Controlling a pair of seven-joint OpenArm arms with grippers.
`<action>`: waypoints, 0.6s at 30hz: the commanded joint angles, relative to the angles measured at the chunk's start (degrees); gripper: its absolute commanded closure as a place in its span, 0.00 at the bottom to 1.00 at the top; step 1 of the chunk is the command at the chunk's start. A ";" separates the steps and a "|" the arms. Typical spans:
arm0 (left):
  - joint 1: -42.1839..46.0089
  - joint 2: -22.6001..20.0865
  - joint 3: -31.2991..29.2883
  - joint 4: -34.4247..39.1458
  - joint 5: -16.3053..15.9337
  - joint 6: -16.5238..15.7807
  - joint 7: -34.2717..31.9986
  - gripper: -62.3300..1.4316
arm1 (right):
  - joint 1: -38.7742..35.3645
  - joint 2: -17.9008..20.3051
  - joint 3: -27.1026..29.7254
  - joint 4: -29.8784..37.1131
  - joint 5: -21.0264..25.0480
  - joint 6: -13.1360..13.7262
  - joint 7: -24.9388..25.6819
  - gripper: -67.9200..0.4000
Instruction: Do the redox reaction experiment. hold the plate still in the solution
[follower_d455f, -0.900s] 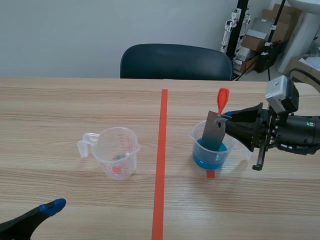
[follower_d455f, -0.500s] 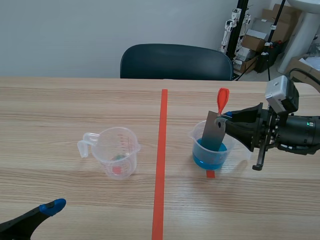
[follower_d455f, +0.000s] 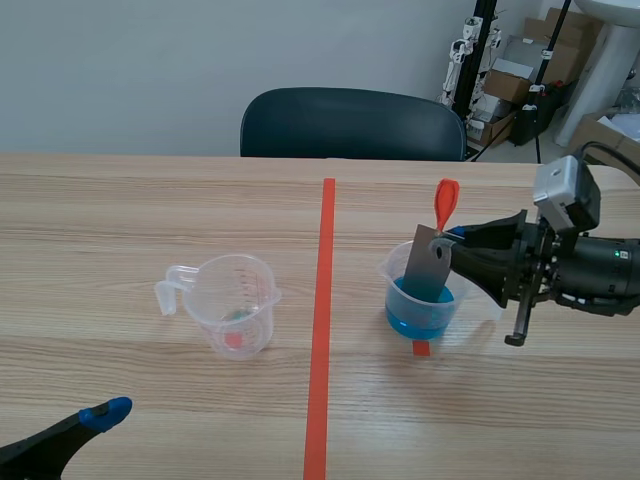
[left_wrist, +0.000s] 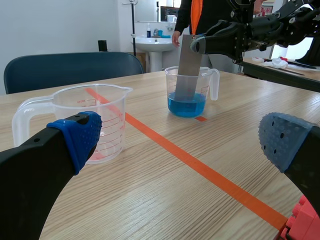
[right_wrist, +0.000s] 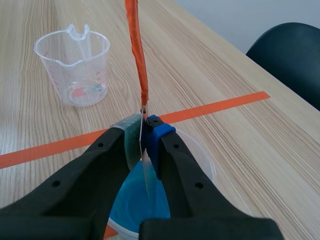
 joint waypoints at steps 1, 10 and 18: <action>0.11 -0.37 0.00 0.76 -0.57 -0.13 -2.62 0.00 | -0.72 1.09 0.39 0.42 -0.44 0.22 -0.70 0.99; 0.11 -0.37 0.00 0.76 -0.55 -0.13 -2.62 0.00 | -1.20 1.09 0.39 0.42 -0.44 0.20 -0.68 0.99; 0.11 -0.37 0.00 0.76 -0.55 -0.13 -2.62 0.00 | -1.18 1.09 0.39 0.42 -0.44 0.17 -0.46 0.99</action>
